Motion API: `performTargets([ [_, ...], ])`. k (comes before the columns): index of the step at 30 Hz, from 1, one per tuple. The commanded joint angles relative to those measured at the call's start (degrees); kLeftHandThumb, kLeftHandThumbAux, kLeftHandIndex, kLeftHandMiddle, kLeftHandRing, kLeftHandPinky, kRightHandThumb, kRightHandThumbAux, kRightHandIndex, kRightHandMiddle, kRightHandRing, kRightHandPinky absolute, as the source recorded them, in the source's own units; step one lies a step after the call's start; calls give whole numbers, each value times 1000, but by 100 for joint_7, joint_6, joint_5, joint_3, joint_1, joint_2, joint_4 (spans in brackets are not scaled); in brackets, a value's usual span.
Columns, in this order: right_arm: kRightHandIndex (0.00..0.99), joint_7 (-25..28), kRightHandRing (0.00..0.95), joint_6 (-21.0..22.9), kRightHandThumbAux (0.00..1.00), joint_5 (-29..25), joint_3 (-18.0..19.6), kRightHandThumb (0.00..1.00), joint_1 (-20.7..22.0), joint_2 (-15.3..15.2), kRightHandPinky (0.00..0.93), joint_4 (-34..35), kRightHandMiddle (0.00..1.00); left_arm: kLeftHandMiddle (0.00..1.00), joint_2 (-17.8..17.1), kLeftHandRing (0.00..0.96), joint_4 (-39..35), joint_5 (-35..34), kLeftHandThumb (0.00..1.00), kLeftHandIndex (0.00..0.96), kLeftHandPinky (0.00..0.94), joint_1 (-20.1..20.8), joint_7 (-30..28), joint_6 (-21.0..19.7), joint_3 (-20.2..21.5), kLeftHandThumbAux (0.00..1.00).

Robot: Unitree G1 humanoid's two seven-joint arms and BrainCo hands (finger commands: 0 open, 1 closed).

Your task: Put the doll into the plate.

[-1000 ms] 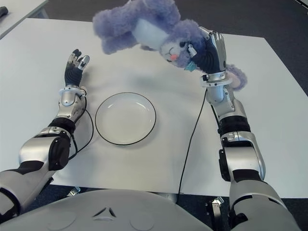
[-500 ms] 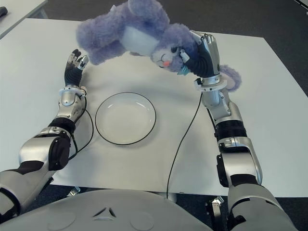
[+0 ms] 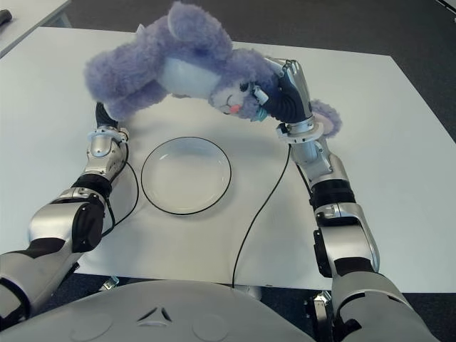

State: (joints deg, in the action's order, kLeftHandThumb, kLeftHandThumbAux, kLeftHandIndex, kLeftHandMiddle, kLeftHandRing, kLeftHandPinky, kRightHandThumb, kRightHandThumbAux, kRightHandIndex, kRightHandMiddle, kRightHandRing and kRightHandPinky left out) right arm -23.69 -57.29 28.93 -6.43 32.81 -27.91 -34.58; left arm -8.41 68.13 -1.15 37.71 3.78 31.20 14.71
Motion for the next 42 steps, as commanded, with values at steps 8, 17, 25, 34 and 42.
performTargets([
  [8,436,413,864,-673,718,-320,-103,702,-162,270,851,-397,868,64,420,12,883,-16,0,0,0,-1141,-34,-879,43,479],
  [17,436,532,861,-990,719,-292,-123,701,-116,345,842,-649,870,53,421,0,884,13,0,0,0,-1135,-21,-911,14,469],
  [25,436,644,846,-1102,719,-258,-151,701,-148,422,832,-692,849,59,433,4,881,8,0,0,0,-1134,-11,-906,15,475],
  [34,437,1086,860,-1134,719,-396,-306,701,-332,440,853,-660,870,62,425,10,881,51,0,0,0,-1145,-6,-875,-30,468],
  [42,437,1602,844,-1046,721,-594,-479,701,-534,419,829,-570,869,64,441,13,879,46,0,0,0,-1139,8,-889,-39,468],
])
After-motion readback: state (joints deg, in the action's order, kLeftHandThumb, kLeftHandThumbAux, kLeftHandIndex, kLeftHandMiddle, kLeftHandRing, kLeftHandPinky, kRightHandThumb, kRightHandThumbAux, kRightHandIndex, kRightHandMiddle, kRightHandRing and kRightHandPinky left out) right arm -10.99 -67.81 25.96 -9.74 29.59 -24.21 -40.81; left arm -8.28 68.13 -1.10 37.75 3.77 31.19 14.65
